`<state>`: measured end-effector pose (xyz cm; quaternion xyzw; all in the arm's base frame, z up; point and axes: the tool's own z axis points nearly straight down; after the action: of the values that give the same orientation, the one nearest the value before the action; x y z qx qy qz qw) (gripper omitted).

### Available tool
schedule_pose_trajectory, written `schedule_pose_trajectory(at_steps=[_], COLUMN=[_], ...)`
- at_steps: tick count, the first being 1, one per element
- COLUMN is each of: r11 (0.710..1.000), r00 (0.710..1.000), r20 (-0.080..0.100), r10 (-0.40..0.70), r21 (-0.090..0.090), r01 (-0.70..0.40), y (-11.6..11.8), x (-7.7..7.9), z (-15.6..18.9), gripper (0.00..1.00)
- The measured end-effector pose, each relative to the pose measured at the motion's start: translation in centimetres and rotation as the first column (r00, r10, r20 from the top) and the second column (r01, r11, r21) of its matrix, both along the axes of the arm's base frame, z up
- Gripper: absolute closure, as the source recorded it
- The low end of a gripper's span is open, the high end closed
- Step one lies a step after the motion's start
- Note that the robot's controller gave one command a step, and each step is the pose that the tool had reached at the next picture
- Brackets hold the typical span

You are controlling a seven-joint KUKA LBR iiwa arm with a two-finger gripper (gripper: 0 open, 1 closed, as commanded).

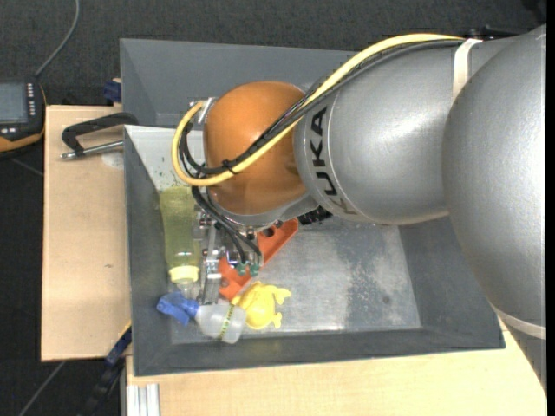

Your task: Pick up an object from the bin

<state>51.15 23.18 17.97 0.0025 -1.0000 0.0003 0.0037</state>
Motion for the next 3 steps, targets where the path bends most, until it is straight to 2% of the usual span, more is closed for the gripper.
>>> schedule_pose_trajectory(at_steps=[1,3], r11=[1.0,1.0], r00=[1.0,1.0], r20=[0.008,0.008], r10=[-0.004,-0.005], r21=[0.002,0.002], r01=[0.004,0.005], y=[-0.14,-0.16], x=[0.2,0.21], z=[0.5,0.5], gripper=[0.0,0.0])
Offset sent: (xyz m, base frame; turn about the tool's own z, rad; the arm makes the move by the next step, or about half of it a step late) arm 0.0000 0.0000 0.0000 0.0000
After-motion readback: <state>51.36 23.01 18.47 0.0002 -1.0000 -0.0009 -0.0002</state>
